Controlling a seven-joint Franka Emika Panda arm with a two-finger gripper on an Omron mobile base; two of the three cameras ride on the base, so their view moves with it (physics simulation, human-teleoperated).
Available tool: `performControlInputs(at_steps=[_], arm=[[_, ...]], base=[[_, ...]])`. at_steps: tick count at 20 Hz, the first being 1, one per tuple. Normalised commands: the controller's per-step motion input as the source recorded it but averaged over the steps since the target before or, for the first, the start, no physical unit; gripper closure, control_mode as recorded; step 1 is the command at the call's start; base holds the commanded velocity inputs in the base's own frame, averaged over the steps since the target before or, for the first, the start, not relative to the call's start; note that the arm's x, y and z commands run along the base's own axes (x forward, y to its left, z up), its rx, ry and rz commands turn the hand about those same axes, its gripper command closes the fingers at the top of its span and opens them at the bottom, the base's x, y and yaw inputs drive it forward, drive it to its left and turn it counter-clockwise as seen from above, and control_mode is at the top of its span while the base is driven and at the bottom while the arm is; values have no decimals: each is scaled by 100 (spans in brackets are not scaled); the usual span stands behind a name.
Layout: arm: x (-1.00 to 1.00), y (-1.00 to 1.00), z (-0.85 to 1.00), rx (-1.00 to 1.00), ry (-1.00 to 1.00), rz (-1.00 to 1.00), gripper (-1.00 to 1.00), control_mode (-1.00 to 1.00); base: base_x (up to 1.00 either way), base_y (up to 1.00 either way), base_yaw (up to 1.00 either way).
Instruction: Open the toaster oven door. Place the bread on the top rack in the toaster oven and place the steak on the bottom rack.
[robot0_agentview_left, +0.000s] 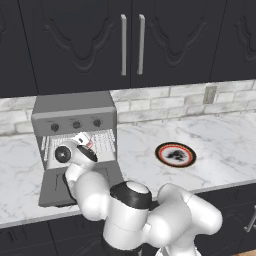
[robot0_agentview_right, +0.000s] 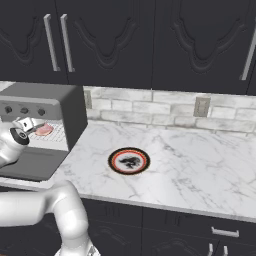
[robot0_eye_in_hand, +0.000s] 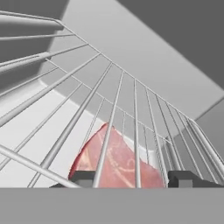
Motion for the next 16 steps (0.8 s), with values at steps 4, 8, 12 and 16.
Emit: performControlInputs(at_steps=[4,8,12,16], arm=[[-3,13,-7,4,20,-1,100,-100],[-2,8,-13,4,16,0,100,-100],[-5,9,-19,2,12,0,100,-100],[-23,11,-22,1,13,0,100,-100]], base=[[0,0,0],[0,0,0],[0,0,0],[0,0,0]])
